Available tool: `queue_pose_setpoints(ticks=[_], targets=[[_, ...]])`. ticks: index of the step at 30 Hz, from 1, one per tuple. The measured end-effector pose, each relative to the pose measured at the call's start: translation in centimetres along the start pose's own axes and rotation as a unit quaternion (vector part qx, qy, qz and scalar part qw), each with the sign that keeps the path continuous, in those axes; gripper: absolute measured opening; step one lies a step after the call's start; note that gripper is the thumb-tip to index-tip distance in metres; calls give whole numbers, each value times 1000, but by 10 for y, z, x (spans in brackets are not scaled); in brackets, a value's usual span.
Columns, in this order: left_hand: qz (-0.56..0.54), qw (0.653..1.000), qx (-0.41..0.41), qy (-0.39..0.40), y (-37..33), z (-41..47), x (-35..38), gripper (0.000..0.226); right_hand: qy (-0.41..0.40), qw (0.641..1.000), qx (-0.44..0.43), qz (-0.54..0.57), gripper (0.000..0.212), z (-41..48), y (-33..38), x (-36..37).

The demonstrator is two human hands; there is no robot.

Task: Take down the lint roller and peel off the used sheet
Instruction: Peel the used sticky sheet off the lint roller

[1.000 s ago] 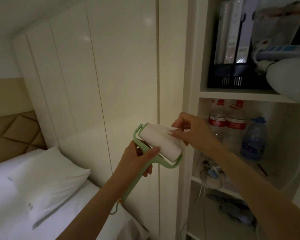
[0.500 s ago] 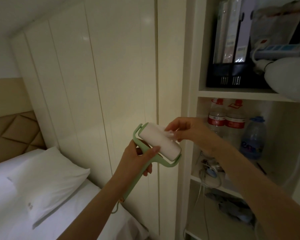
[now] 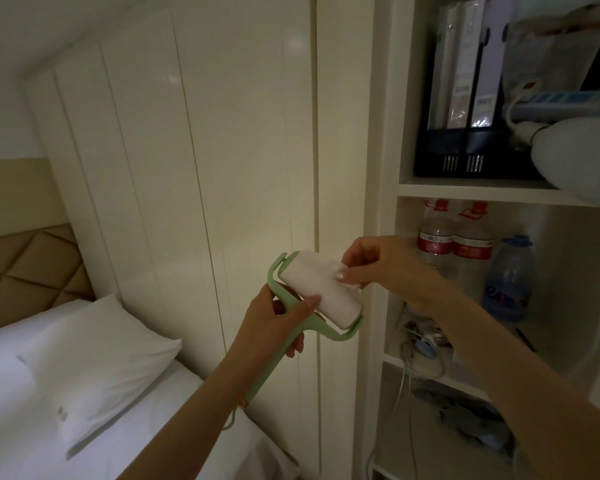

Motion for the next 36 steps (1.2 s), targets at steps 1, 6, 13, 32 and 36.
queue_pose_setpoints(ticks=[1, 6, 13, 32, 36], targets=[[-2, 1000, 2, 2, -1, 0, 0, 32, -27, 1000, -11, 2, 12, 0, -1, -3], [-11, 1000, 8, 1, -4, 1, 0, 30, -116, 991, -65, -21, 22, -1, 1, -4], [-15, 1000, -1, -13, 1, 3, -4, 41, -24, 991, -65, 110, 16, -1, 3, -1], [38, 999, -18, 29, 14, 3, -4, 40, 143, 985, 90, -40, 21, 10, -10, 14], [39, 997, -21, 60, 18, 2, 3, 40, 125, 987, 95, -22, 13, 9, -16, 15]])
Point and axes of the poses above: each hand's wrist, its own z-axis towards the middle knuckle, its own x-axis out of the palm, y = z × x, the point moved 6 cm from there along z, towards the middle knuckle, and after that the axes turned 10 degrees about y, right-handed, at the moved point
